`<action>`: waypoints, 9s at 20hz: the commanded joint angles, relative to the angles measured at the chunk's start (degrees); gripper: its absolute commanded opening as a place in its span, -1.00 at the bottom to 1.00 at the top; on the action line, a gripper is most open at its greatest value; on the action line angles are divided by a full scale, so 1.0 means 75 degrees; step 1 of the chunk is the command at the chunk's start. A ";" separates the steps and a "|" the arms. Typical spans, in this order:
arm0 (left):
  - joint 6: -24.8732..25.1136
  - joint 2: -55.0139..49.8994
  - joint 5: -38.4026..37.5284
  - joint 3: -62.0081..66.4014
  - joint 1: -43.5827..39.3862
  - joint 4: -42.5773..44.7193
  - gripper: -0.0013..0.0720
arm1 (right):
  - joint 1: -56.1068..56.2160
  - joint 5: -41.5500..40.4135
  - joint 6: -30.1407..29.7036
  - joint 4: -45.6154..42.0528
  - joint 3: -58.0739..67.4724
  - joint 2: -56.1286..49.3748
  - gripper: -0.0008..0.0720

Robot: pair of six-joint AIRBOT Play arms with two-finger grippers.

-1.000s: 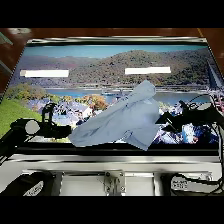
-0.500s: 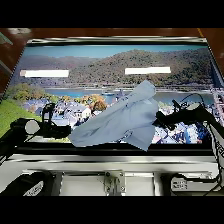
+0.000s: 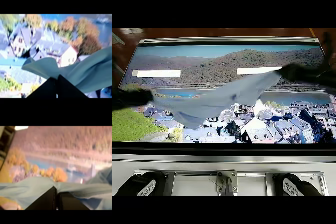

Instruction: Fold the shirts.

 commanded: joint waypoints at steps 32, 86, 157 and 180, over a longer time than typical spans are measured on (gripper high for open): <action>0.0551 -0.2769 0.0592 -0.0845 0.0090 -0.0431 -0.86 | 0.0017 -0.1440 0.2655 -0.3812 0.2052 -0.2614 -0.82; 0.2812 -0.4284 0.0825 -0.4039 0.1533 -0.5219 -0.86 | -0.2760 0.3264 0.2136 -0.4403 -0.1271 -0.3037 0.75; 0.2600 -0.4328 0.1431 0.1594 0.1533 -0.1416 -0.86 | 0.1868 -0.2174 0.4739 -0.6790 0.1647 -0.3252 -0.82; 0.2975 -0.6866 -0.0326 0.2229 0.2022 -0.2017 -0.86 | 0.1795 0.0644 0.4934 -0.6910 0.1638 -0.5155 -0.82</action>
